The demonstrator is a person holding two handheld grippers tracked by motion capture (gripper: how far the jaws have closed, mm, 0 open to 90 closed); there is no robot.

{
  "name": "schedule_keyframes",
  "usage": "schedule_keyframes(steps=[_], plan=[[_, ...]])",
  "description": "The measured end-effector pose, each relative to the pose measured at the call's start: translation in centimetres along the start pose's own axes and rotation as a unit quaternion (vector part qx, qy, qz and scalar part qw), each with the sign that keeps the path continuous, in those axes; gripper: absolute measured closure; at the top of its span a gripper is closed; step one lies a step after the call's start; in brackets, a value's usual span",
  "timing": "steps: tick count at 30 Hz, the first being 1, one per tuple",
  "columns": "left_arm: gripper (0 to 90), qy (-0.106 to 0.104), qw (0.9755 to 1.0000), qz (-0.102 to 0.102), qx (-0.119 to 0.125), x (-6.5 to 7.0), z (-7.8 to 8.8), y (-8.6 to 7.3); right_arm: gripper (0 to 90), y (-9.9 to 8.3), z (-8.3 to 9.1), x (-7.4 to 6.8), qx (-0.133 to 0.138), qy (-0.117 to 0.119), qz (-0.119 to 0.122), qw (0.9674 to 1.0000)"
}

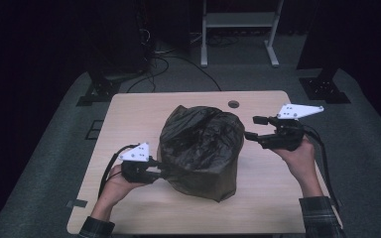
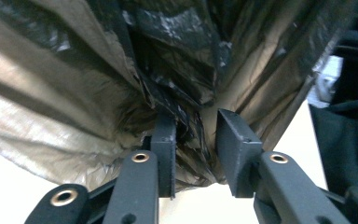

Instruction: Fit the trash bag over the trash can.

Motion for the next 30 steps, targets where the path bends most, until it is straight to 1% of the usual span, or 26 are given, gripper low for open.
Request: schedule_keyframes(steps=[1,2,3,4,5,6,7,8,9,10,11,12,13,15,16,18,21,22,23,24,25,26,27,28,29,30], plan=[[62.4,-0.016,0.9998,-0.007,-0.009,0.5,-1.0,0.4,30.6,-0.2,0.3,-0.1,0.004,0.011,-0.003,0.9999],[58.0,-0.019,0.9996,-0.01,-0.017,0.6,-1.2,0.5,30.5,-0.4,0.5,-0.2,0.006,0.018,-0.005,0.9998],[54.0,-0.019,0.9996,-0.01,-0.017,0.6,-1.2,0.5,30.5,-0.6,0.8,-0.3,0.008,0.024,-0.006,0.9997],[50.9,-0.017,0.9997,-0.006,-0.017,0.7,-0.6,0.6,30.4,-0.9,1.1,-0.5,0.008,0.031,-0.002,0.9995],[49.3,-0.013,0.9998,-0.002,-0.012,0.7,0.0,0.6,30.0,-1.1,1.3,-0.7,0.007,0.034,-0.001,0.9994],[47.1,-0.013,0.9998,-0.002,-0.012,0.7,0.0,0.6,30.0,-1.1,1.3,-0.7,0.007,0.034,-0.001,0.9994],[44.7,-0.003,1.0,0.006,0.002,0.5,1.6,0.6,29.9,-1.6,1.7,-1.2,0.007,0.047,0.0,0.9989],[44.4,0.005,0.9999,0.006,0.008,0.4,2.5,0.6,29.8,-1.8,1.8,-1.4,0.006,0.053,0.0,0.9986],[43.3,0.005,0.9999,0.006,0.008,0.4,2.5,0.6,29.0,-2.0,1.9,-1.7,0.004,0.058,0.0,0.9983],[41.2,0.02,0.9995,0.006,0.024,0.1,3.9,0.9,28.0,-2.2,1.8,-2.1,0.001,0.066,0.001,0.9978],[40.4,0.028,0.999,0.005,0.033,-0.1,4.5,1.1,27.8,-2.5,1.7,-2.6,-0.004,0.069,0.002,0.9976],[39.2,0.035,0.9984,0.004,0.045,-0.4,5.1,1.4,26.9,-2.7,1.7,-3.0,-0.009,0.069,0.004,0.9976],[38.5,0.04,0.9979,0.004,0.051,-0.7,5.5,1.7,25.8,-2.9,1.5,-3.4,-0.012,0.074,0.005,0.9972],[37.5,0.057,0.9961,0.003,0.067,-1.6,6.3,2.6,24.8,-3.1,1.3,-4.1,-0.016,0.08,0.005,0.9967],[36.5,0.057,0.9961,0.003,0.067,-1.6,6.3,2.6,24.8,-3.1,1.3,-4.1,-0.016,0.08,0.005,0.9967],[35.9,0.063,0.9938,0.001,0.091,-2.9,7.0,4.0,21.9,-3.4,0.9,-4.7,-0.029,0.081,0.0,0.9963],[35.3,0.065,0.9919,-0.003,0.109,-4.1,7.2,5.5,21.8,-3.8,0.4,-5.3,-0.036,0.081,0.003,0.996],[35.3,0.065,0.9917,-0.003,0.111,-4.5,7.0,6.0,21.9,-3.9,0.2,-5.5,-0.036,0.083,0.004,0.9959],[34.7,0.065,0.9916,-0.004,0.112,-4.8,6.8,6.5,22.1,-3.9,0.0,-5.6,-0.037,0.086,0.003,0.9956],[34.6,0.065,0.9916,-0.004,0.112,-4.8,6.8,6.5,22.2,-4.0,-0.2,-5.7,-0.036,0.088,0.002,0.9955],[34.4,0.065,0.9915,-0.003,0.112,-5.5,6.3,7.3,22.4,-4.0,-0.4,-5.7,-0.036,0.09,0.0,0.9953],[34.4,0.065,0.9917,-0.002,0.111,-5.9,6.0,7.6,22.4,-4.0,-0.5,-5.8,-0.036,0.09,-0.002,0.9953],[34.5,0.063,0.9918,-0.001,0.111,-6.2,5.7,8.0,22.7,-4.1,-0.7,-5.8,-0.035,0.087,-0.001,0.9956],[34.6,0.063,0.9918,-0.001,0.111,-6.2,5.7,8.0,22.7,-4.1,-0.7,-5.8,-0.035,0.087,-0.001,0.9956],[34.7,0.063,0.9922,0.002,0.107,-6.9,5.0,8.5,22.9,-4.1,-0.8,-5.8,-0.037,0.082,0.001,0.9959],[34.9,0.063,0.9925,0.006,0.105,-7.3,4.8,8.6,23.1,-4.2,-0.8,-5.7,-0.038,0.081,0.001,0.996]])
Point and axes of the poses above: each handheld gripper's, and its own axes: z roughly backward along the jaws, y roughly out of its top, x roughly to its right, the point moved 3 cm from there along -z, roughly forward along the jaws, and after that the axes turned 11 degrees about -y, right-handed, at the moved point
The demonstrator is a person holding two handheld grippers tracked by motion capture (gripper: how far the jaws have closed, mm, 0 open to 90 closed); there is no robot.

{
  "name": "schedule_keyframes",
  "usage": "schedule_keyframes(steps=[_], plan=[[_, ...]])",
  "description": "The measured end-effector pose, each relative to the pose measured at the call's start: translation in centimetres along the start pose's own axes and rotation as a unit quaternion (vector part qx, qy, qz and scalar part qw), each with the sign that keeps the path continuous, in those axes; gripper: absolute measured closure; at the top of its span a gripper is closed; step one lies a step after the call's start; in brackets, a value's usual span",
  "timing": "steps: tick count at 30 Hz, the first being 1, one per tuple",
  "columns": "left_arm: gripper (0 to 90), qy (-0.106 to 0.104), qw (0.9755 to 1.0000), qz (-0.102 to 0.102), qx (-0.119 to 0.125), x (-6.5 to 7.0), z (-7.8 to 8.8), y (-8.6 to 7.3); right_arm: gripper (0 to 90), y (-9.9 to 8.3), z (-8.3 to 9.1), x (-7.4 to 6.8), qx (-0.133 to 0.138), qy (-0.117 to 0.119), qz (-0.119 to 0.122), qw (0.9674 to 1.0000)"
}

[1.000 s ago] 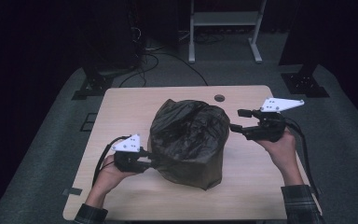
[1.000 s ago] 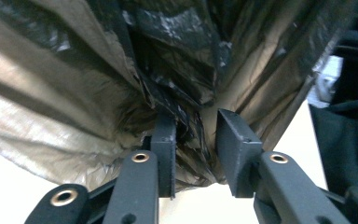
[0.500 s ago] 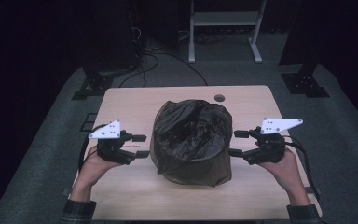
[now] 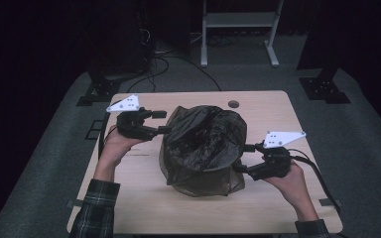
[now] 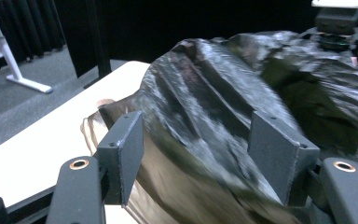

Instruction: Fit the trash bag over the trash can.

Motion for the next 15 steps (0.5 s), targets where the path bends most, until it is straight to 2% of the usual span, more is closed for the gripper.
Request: schedule_keyframes(steps=[3,7,10,11,12,13,14,15], plan=[[37.3,0.0,1.0,0.007,-0.007,-1.0,-1.0,0.2,23.9,0.0,-0.1,0.0,-0.001,-0.003,0.002,1.0],[43.5,-0.005,0.9997,0.005,-0.024,-1.4,-2.1,0.2,25.1,0.0,-0.1,0.0,0.0,-0.003,0.002,1.0],[50.6,0.003,0.9995,-0.004,-0.032,-1.4,-2.5,0.2,29.2,0.0,0.0,0.0,-0.001,-0.004,0.003,1.0],[50.6,0.014,0.9991,-0.008,-0.038,-1.5,-2.6,0.2,29.2,0.0,0.0,0.0,-0.001,-0.004,0.003,1.0],[61.7,0.028,0.9987,-0.007,-0.042,-1.6,-2.4,0.2,36.3,0.0,0.1,0.1,-0.002,-0.004,0.006,1.0],[65.2,0.028,0.9987,-0.007,-0.042,-1.6,-2.4,0.2,36.3,0.0,0.1,0.1,-0.002,-0.004,0.006,1.0],[65.2,0.032,0.9988,-0.006,-0.037,-1.6,-2.2,0.2,42.1,0.0,0.2,0.1,-0.004,-0.005,0.007,1.0],[77.1,0.045,0.9985,-0.014,-0.027,-1.5,-1.7,0.5,54.4,0.0,0.4,0.1,-0.004,-0.003,0.01,0.9999]])
Point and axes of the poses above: each handheld gripper's, and its own axes: z roughly backward along the jaws, y roughly out of its top, x roughly to its right, the point moved 3 cm from there along -z, roughly forward along the jaws, and after that the axes turned 11 degrees about -y, right-handed, at the moved point
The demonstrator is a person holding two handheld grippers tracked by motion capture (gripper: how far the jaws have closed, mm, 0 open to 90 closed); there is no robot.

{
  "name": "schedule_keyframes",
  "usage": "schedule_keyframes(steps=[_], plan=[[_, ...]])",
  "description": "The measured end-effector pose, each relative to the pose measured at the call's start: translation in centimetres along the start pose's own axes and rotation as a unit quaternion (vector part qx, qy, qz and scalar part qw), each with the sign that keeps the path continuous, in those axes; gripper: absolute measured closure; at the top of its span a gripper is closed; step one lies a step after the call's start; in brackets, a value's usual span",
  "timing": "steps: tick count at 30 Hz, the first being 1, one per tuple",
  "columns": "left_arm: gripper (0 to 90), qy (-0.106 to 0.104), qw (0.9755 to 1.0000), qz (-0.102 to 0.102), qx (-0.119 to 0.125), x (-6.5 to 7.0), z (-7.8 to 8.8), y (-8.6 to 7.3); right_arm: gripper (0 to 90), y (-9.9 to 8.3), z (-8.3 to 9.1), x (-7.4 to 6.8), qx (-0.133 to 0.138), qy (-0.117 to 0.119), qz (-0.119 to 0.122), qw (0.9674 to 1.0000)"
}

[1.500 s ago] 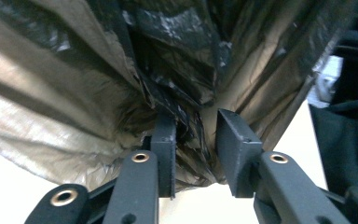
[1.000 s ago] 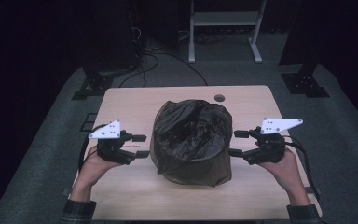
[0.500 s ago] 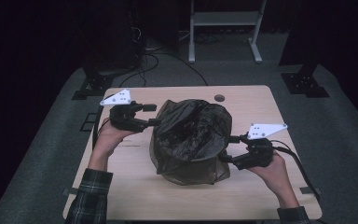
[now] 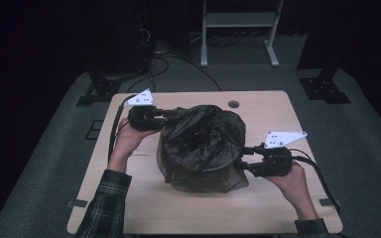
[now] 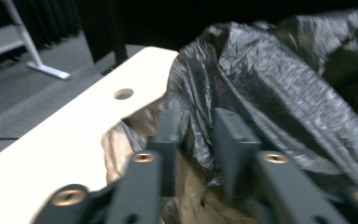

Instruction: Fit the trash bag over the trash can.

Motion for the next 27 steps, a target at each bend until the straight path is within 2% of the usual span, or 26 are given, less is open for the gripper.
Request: schedule_keyframes(steps=[2,4,7,10,12,16,20,21,22,27], plan=[[89.6,-0.001,1.0,-0.004,0.006,0.1,0.4,0.3,66.7,0.0,0.2,0.0,0.0,0.003,0.001,1.0],[89.7,0.005,1.0,-0.002,0.0,0.0,0.4,0.2,77.7,0.1,0.3,0.1,0.0,0.012,-0.001,0.9999],[89.7,0.023,0.9997,0.01,-0.003,-0.6,0.6,-0.1,89.2,0.1,0.3,0.2,-0.001,0.004,0.002,1.0],[89.7,0.045,0.9987,0.023,-0.01,-1.4,0.8,-0.9,89.7,-0.2,0.1,0.2,-0.014,-0.004,0.01,0.9998],[89.7,0.053,0.9979,0.033,-0.018,-1.9,0.9,-1.7,89.8,-0.6,-0.1,0.2,-0.023,-0.007,0.016,0.9996],[89.7,0.063,0.9962,0.051,-0.033,-2.7,0.7,-3.8,89.9,-2.4,-0.8,0.8,-0.049,-0.016,0.013,0.9986],[89.7,0.06,0.995,0.065,-0.047,-3.0,0.1,-5.6,89.9,-4.3,-1.5,1.4,-0.075,-0.023,0.004,0.9969],[89.7,0.06,0.995,0.065,-0.047,-3.0,0.1,-5.6,89.9,-4.3,-1.5,1.4,-0.075,-0.023,0.004,0.9969],[89.7,0.058,0.9946,0.066,-0.055,-2.9,-0.3,-6.3,89.9,-5.1,-1.9,1.6,-0.09,-0.027,0.003,0.9956],[89.7,0.054,0.9936,0.07,-0.071,-2.6,-1.0,-7.7,89.9,-6.0,-2.2,2.0,-0.105,-0.031,0.0,0.994]])
Point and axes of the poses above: each handheld gripper's, and its own axes: z roughly backward along the jaws, y roughly out of its top, x roughly to its right, the point moved 3 cm from there along -z, roughly forward along the jaws, and after that the axes turned 11 degrees about -y, right-handed, at the moved point
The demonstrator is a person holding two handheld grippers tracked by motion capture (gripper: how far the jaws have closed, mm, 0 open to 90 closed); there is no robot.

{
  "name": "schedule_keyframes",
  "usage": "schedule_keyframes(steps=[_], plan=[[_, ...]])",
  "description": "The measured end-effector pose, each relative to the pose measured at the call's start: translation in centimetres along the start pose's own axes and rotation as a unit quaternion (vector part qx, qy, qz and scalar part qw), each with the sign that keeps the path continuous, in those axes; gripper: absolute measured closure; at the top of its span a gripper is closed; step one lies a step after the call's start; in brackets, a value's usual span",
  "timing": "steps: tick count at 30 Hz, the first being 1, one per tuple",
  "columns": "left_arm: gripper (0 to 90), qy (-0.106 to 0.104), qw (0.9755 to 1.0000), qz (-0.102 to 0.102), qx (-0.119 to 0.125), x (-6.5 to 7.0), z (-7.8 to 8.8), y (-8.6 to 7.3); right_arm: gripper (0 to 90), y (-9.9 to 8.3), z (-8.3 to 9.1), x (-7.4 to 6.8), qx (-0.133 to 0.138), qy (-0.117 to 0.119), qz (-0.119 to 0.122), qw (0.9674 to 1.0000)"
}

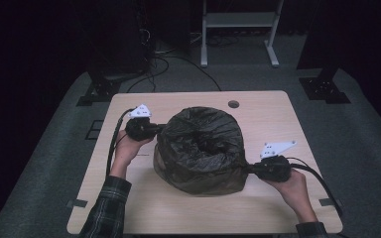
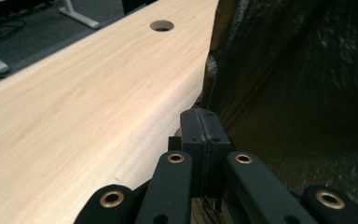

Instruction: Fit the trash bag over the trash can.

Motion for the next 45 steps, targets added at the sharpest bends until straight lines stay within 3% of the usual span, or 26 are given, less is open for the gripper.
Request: schedule_keyframes(steps=[4,7,12,16,18,19,24,25,34,37,40,44,45], plan=[[89.5,0.0,1.0,0.0,0.005,0.1,0.0,-0.1,89.8,-0.2,-0.1,0.2,-0.004,-0.002,-0.001,1.0],[78.7,-0.001,0.9997,-0.004,0.024,0.3,0.8,0.4,79.9,0.0,0.4,0.5,0.007,-0.004,-0.009,0.9999],[57.1,-0.021,0.9984,-0.006,0.053,0.9,2.6,0.9,49.0,0.4,1.0,1.0,0.022,-0.009,-0.023,0.9995],[43.4,-0.033,0.9977,-0.013,0.058,2.0,4.0,1.0,46.3,1.1,2.6,1.4,0.053,-0.006,-0.03,0.9981],[40.7,-0.035,0.9972,-0.017,0.064,2.4,4.4,1.0,46.0,1.4,3.0,1.5,0.062,-0.005,-0.033,0.9975],[38.2,-0.038,0.9966,-0.024,0.07,3.2,5.1,0.9,45.2,2.1,4.1,1.9,0.082,-0.012,-0.036,0.9959],[30.7,-0.042,0.9954,-0.037,0.078,4.8,6.2,0.5,42.2,3.5,6.0,2.7,0.106,-0.02,-0.036,0.9936],[28.4,-0.047,0.9947,-0.043,0.08,5.8,6.5,0.2,41.3,3.8,6.5,2.9,0.116,-0.024,-0.036,0.9924],[21.8,-0.062,0.9931,-0.061,0.078,9.2,6.4,-0.1,39.0,5.0,10.2,2.8,0.148,-0.028,-0.029,0.9881],[19.7,-0.066,0.9931,-0.06,0.076,9.6,6.1,-0.3,38.4,5.9,10.4,2.7,0.153,-0.026,-0.027,0.9876],[18.9,-0.076,0.9927,-0.061,0.071,10.4,5.4,-0.8,37.9,8.3,9.4,1.9,0.168,-0.005,-0.022,0.9856],[19.5,-0.084,0.9925,-0.06,0.065,10.8,4.7,-1.2,37.8,9.7,8.0,1.1,0.162,0.01,-0.015,0.9866],[22.0,-0.086,0.9925,-0.061,0.061,10.9,4.4,-1.3,41.7,10.4,6.7,0.5,0.148,0.015,-0.008,0.9888]])
Point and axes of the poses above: each handheld gripper's, and its own axes: z roughly backward along the jaws, y roughly out of its top, x roughly to its right, the point moved 3 cm from there along -z, roughly forward along the jaws, and after that the axes turned 11 degrees about -y, right-handed, at the moved point
